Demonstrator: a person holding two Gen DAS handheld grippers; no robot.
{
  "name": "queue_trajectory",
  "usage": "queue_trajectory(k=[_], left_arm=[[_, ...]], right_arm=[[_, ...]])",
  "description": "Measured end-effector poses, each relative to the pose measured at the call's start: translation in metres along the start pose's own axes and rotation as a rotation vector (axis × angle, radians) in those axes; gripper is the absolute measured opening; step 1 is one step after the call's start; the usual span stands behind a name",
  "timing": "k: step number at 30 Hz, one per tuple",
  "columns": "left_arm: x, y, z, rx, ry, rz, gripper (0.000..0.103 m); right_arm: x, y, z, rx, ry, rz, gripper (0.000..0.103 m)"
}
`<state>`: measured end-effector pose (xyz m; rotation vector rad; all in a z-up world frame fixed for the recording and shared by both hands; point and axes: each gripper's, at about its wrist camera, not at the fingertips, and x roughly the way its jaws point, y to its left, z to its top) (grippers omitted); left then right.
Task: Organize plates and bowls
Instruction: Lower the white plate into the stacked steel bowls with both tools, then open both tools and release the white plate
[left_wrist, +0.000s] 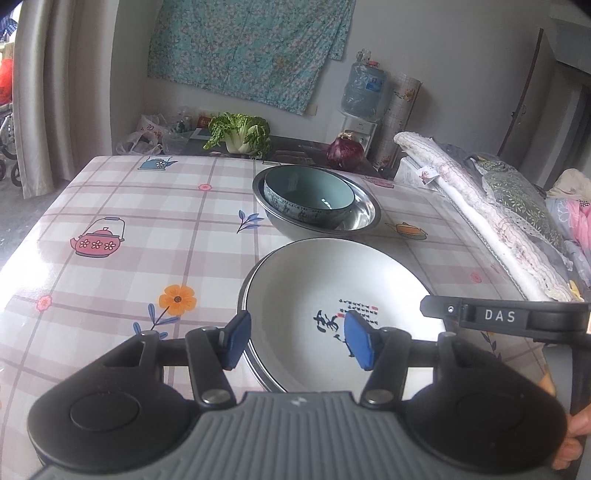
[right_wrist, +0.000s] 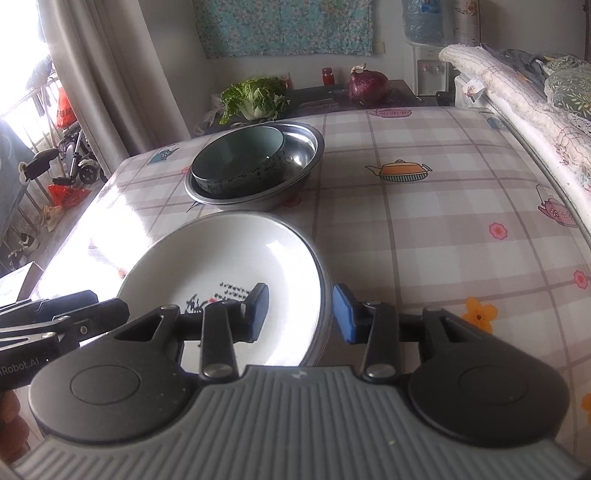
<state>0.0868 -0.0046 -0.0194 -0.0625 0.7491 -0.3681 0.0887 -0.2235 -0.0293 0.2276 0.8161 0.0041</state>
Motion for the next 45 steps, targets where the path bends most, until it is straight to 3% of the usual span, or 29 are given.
queue_trajectory(k=[6, 12, 17, 24, 38, 40, 43, 45], left_arm=[[0.006, -0.003, -0.003, 0.027, 0.001, 0.058, 0.058], [0.024, 0.005, -0.003, -0.019, 0.065, 0.083, 0.059], [0.039, 0.01, -0.002, -0.069, 0.119, 0.039, 0.059], [0.042, 0.006, 0.0, -0.064, 0.129, 0.053, 0.061], [0.041, -0.013, -0.001, -0.004, 0.141, 0.062, 0.062], [0.04, -0.013, -0.002, 0.0, 0.138, 0.077, 0.062], [0.038, -0.013, -0.003, 0.004, 0.136, 0.092, 0.062], [0.036, -0.012, -0.004, 0.004, 0.132, 0.098, 0.063]], right_arm=[[-0.005, -0.006, -0.008, 0.019, -0.008, -0.013, 0.041], [-0.003, -0.022, -0.013, 0.084, 0.0, -0.025, 0.046], [0.015, -0.032, -0.007, 0.153, 0.036, 0.032, 0.047], [0.03, -0.026, 0.001, 0.176, 0.09, 0.159, 0.049], [0.017, -0.04, -0.002, 0.172, 0.072, 0.115, 0.05], [0.015, -0.041, -0.002, 0.167, 0.066, 0.093, 0.056], [0.012, -0.046, -0.004, 0.187, 0.061, 0.08, 0.073], [0.009, -0.049, -0.005, 0.192, 0.054, 0.073, 0.074]])
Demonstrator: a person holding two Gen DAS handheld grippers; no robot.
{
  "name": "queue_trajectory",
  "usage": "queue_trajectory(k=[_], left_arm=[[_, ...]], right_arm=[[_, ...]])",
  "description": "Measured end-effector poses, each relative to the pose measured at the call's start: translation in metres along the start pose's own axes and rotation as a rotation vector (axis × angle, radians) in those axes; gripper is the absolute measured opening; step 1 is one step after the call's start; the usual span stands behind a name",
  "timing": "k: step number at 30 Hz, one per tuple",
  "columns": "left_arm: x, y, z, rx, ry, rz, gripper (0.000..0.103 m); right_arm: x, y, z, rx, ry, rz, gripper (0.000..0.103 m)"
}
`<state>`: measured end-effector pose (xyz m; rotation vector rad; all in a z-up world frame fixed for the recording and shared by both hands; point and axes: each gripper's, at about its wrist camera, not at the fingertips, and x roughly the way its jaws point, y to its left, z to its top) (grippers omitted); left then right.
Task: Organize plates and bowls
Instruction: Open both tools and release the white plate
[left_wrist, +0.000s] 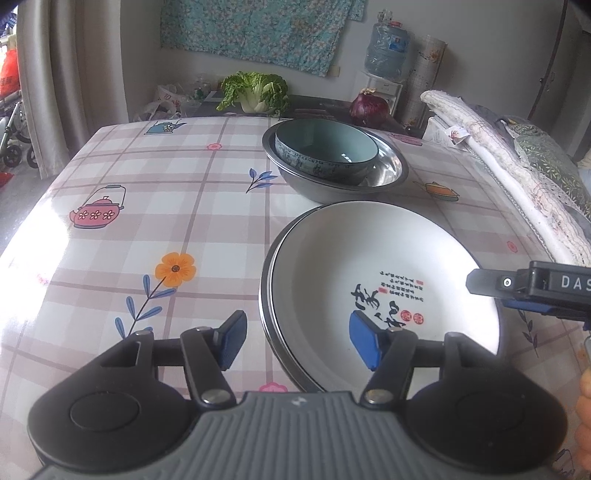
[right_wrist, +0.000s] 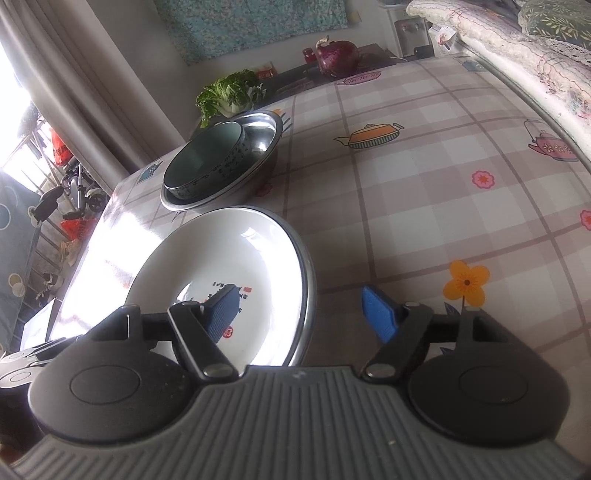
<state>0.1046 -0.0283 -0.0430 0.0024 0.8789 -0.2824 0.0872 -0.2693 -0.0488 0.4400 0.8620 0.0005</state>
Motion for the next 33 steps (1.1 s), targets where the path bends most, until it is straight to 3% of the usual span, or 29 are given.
queue_trajectory(k=[17, 25, 33], left_arm=[[-0.022, -0.006, 0.002, 0.027, -0.049, 0.015, 0.067], [-0.028, 0.006, 0.014, 0.026, -0.068, -0.043, 0.075], [-0.01, 0.013, 0.038, 0.02, -0.011, -0.105, 0.077]], right_arm=[[-0.029, 0.009, 0.0, -0.059, -0.075, -0.034, 0.079], [-0.037, 0.02, 0.01, -0.093, -0.108, -0.055, 0.079], [-0.031, 0.029, 0.03, -0.118, -0.143, -0.05, 0.08]])
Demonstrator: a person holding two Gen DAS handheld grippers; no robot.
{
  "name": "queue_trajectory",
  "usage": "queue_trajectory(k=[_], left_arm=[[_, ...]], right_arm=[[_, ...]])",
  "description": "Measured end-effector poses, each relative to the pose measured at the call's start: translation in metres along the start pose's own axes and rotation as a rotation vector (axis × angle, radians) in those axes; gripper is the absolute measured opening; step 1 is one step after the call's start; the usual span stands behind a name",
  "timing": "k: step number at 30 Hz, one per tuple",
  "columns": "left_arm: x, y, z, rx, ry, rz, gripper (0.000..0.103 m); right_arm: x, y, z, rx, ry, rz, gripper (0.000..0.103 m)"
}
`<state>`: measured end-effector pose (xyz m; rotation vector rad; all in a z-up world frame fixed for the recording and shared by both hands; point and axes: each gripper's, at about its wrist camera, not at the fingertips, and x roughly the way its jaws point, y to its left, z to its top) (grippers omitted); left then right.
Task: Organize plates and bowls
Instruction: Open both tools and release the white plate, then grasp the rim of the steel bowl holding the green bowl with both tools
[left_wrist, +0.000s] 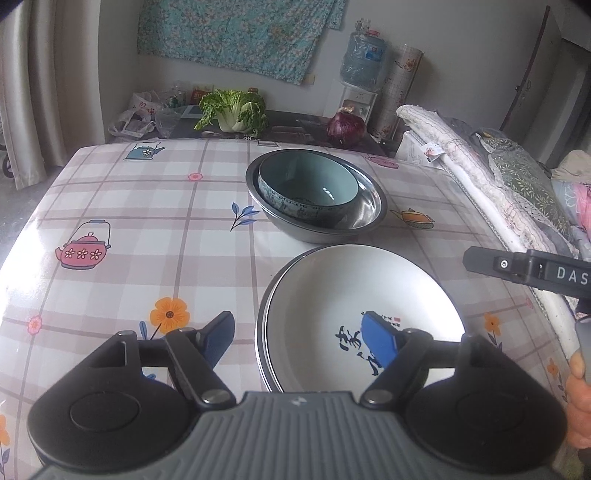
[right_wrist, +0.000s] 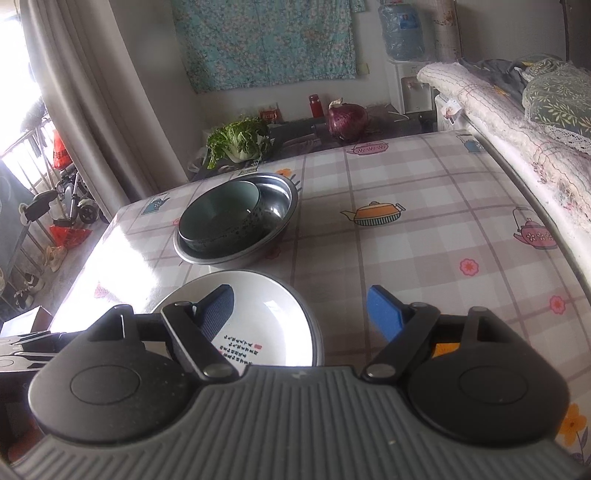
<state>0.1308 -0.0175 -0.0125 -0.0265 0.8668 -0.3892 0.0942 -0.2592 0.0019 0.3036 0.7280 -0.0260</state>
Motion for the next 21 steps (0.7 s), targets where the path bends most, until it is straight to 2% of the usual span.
queue_trajectory(k=[8, 13, 15, 21], left_arm=[[0.025, 0.033, 0.036, -0.073, -0.035, 0.046, 0.077], [0.042, 0.047, 0.066, -0.109, -0.06, 0.08, 0.069], [0.047, 0.05, 0.075, -0.13, -0.073, 0.083, 0.066], [0.074, 0.052, 0.093, -0.159, -0.073, 0.079, 0.041]], right_arm=[[0.029, -0.001, 0.037, -0.034, -0.004, 0.031, 0.08], [0.06, -0.008, 0.07, -0.027, 0.012, 0.06, 0.077], [0.076, -0.01, 0.08, -0.019, 0.032, 0.08, 0.073], [0.125, -0.011, 0.099, 0.013, 0.102, 0.11, 0.052]])
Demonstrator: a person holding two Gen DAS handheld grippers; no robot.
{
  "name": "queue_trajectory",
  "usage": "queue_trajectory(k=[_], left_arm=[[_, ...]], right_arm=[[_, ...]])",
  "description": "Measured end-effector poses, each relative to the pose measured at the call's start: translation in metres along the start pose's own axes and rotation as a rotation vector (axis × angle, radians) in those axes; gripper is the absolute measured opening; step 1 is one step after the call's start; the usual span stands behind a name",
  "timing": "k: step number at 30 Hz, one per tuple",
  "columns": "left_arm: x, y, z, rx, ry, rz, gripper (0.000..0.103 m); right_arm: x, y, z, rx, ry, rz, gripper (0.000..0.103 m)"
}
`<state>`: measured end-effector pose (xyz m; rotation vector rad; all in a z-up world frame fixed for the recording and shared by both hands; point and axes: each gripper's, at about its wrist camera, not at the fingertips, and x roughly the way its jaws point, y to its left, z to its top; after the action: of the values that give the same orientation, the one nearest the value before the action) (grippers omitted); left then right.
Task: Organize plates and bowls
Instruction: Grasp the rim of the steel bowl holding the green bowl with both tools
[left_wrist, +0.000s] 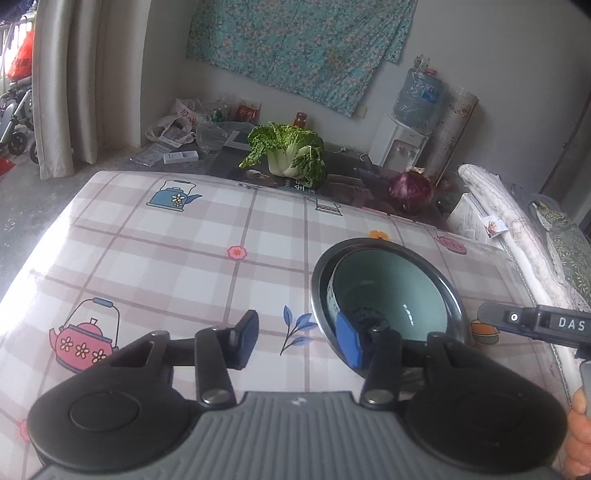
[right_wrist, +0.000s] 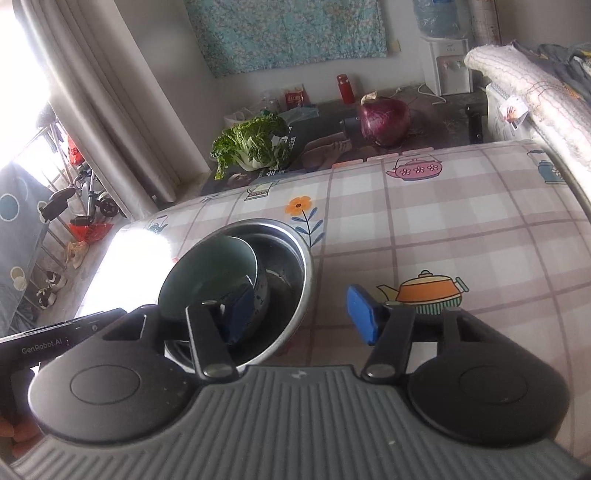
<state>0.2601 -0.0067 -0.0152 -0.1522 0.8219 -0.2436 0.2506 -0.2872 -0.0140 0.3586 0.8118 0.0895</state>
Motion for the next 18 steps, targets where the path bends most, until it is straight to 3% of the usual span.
queue_trajectory(k=[2, 7, 18], left_arm=[[0.011, -0.001, 0.001, -0.004, 0.024, -0.003, 0.033], [0.028, -0.008, 0.001, 0.017, 0.038, 0.009, 0.031], [0.04, -0.014, 0.013, 0.039, 0.054, 0.039, 0.034]], right_arm=[[0.015, -0.004, 0.002, 0.016, 0.025, 0.005, 0.047], [0.041, -0.01, 0.004, 0.022, 0.066, 0.006, 0.042], [0.071, -0.023, 0.001, 0.07, 0.139, 0.073, 0.024]])
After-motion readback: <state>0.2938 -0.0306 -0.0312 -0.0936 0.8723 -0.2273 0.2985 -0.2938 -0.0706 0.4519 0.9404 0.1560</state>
